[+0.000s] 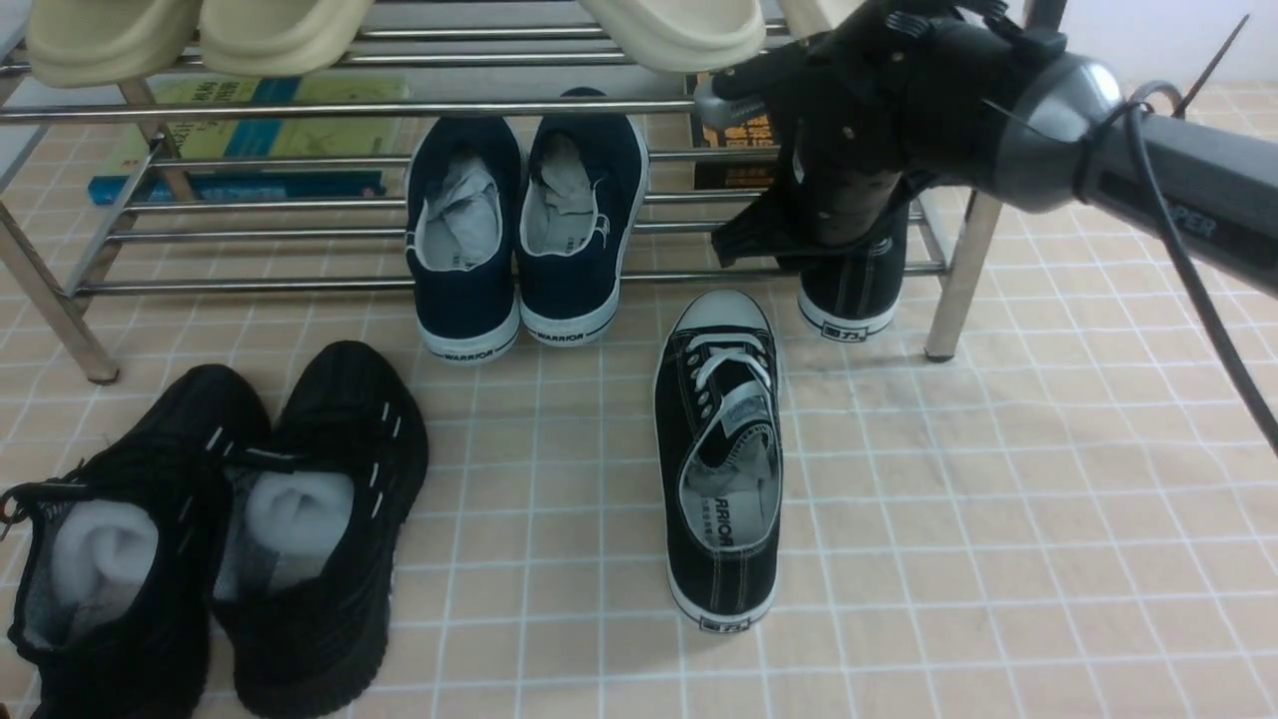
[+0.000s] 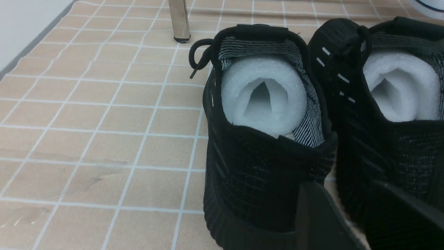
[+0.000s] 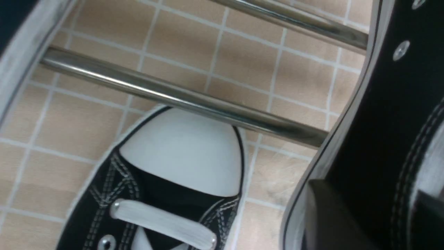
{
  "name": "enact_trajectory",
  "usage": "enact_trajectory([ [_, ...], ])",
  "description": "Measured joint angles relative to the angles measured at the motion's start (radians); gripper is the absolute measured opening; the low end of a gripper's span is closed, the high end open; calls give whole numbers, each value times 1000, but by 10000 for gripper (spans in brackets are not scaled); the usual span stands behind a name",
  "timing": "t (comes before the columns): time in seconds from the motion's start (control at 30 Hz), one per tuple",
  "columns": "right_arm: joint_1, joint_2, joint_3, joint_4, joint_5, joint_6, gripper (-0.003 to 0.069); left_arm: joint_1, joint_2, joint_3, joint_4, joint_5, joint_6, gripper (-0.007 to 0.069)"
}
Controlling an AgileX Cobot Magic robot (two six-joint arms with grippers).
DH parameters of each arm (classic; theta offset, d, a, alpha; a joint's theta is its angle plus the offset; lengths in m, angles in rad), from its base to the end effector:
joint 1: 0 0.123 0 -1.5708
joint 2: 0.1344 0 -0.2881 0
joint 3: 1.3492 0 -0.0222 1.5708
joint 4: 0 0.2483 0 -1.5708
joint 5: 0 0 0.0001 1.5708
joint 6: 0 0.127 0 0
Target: Take the shoes off the shelf from the light coffee tablecloth by hand.
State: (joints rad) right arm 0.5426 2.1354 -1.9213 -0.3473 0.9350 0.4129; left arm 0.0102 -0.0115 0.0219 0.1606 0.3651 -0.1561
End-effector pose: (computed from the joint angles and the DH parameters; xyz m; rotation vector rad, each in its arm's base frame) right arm 0.4436 0.2269 0.2292 -0.3353 2.5217 -0.0757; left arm 0.0815 0.0081 0.1639 -0.0547 1.8539 0.0559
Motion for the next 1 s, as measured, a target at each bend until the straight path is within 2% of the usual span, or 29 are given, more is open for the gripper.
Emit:
enact_trajectory([
  [0.03,-1,0,0,2,0,-4,174,0,0,0,0,0,0,239],
  [0.07,-1,-6,0,15,15,-18,85,0,0,0,0,0,0,239],
  [0.13,5,-26,0,54,96,-44,12,0,0,0,0,0,0,239],
  [0.17,8,-30,0,57,107,-52,8,0,0,0,0,0,0,239],
  [0.27,43,-108,1,115,280,-121,6,0,0,0,0,0,0,239],
  [0.33,64,-167,14,159,318,-145,6,0,0,0,0,0,0,239],
  [0.5,85,-318,87,256,325,-154,6,0,0,0,0,0,0,239],
  [0.7,87,-472,312,377,323,-186,6,0,0,0,0,1,0,239],
  [1.0,88,-491,517,363,323,-187,6,0,0,0,0,1,0,239],
])
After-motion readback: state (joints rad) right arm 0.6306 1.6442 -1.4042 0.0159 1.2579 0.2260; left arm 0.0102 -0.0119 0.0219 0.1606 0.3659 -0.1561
